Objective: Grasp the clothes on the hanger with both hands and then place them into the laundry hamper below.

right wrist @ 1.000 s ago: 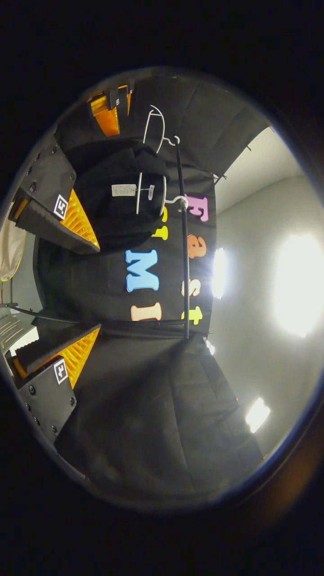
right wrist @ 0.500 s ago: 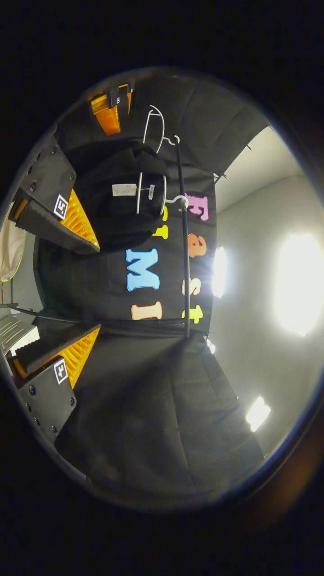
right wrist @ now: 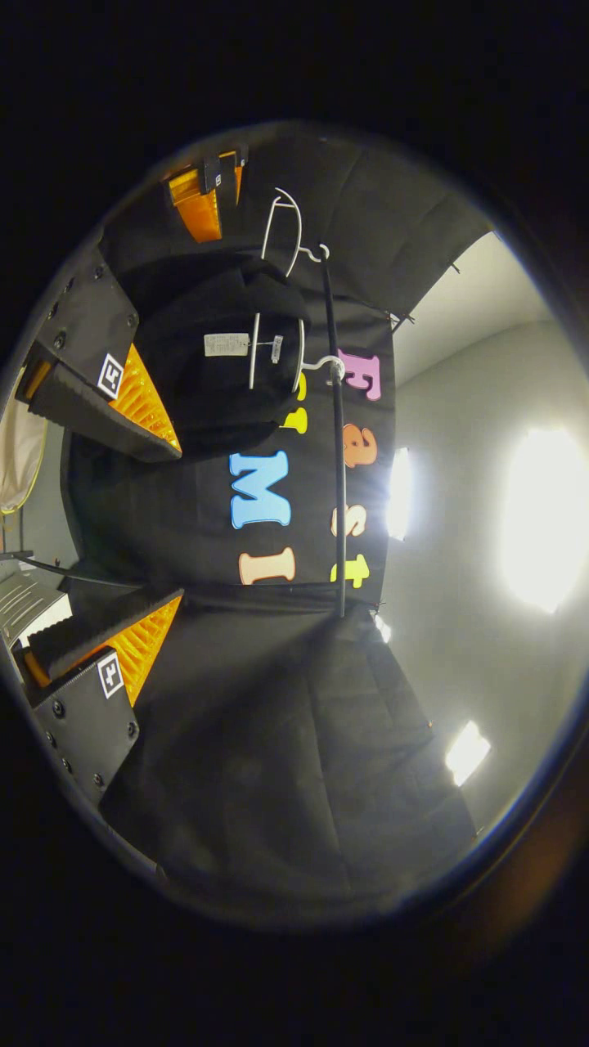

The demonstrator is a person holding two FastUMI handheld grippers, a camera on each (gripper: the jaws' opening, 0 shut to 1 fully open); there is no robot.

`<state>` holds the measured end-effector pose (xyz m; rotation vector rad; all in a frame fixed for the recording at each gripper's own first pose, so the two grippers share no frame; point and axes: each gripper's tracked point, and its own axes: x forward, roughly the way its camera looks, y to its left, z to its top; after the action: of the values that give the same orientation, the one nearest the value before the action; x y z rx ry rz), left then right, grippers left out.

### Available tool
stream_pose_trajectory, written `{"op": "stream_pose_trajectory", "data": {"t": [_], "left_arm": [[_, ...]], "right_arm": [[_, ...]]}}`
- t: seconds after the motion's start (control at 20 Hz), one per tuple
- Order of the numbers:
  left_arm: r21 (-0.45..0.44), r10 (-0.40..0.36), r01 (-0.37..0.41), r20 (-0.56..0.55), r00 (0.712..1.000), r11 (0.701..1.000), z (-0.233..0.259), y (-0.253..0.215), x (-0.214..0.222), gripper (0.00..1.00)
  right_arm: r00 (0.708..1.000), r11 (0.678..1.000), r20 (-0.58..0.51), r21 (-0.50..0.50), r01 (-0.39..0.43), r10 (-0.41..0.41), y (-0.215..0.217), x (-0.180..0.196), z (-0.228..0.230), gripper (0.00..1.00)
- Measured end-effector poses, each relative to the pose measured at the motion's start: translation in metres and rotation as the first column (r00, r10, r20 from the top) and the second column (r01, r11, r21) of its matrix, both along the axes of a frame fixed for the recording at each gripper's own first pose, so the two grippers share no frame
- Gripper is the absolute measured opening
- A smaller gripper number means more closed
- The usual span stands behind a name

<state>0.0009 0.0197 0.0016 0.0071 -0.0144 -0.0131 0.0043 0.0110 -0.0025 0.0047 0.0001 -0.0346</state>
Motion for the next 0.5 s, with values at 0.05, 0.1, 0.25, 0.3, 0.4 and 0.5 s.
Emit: {"op": "stream_pose_trajectory", "data": {"t": [0.05,0.1,0.25,0.3,0.4,0.5], "left_arm": [[-0.001,-0.001,0.001,-0.001,1.0,1.0,0.0,0.002,0.003,0.94],[-0.003,-0.003,0.003,-0.001,1.0,1.0,0.0,0.004,0.005,0.95],[-0.007,-0.011,0.011,-0.005,1.0,1.0,0.001,0.01,0.014,0.96],[-0.01,-0.015,0.015,-0.005,1.0,1.0,0.002,0.011,0.016,0.95],[-0.01,-0.014,0.014,0.003,1.0,1.0,0.007,0.014,0.022,0.96],[-0.004,-0.005,0.005,0.005,1.0,1.0,0.01,0.017,0.027,0.95]], "right_arm": [[1.0,1.0,0.002,0.001,0.001,-0.001,0.002,0.001,0.001,0.94],[1.0,1.0,0.003,0.0,0.002,-0.002,0.004,0.003,0.002,0.94],[1.0,1.0,0.004,0.002,0.001,-0.001,0.013,0.011,0.003,0.94],[1.0,1.0,0.011,0.004,-0.003,0.003,0.017,0.014,0.005,0.96],[1.0,1.0,0.022,0.006,-0.017,0.017,0.024,0.024,0.01,0.94],[0.999,0.999,0.021,0.014,-0.045,0.045,0.032,0.034,0.011,0.94]]}}
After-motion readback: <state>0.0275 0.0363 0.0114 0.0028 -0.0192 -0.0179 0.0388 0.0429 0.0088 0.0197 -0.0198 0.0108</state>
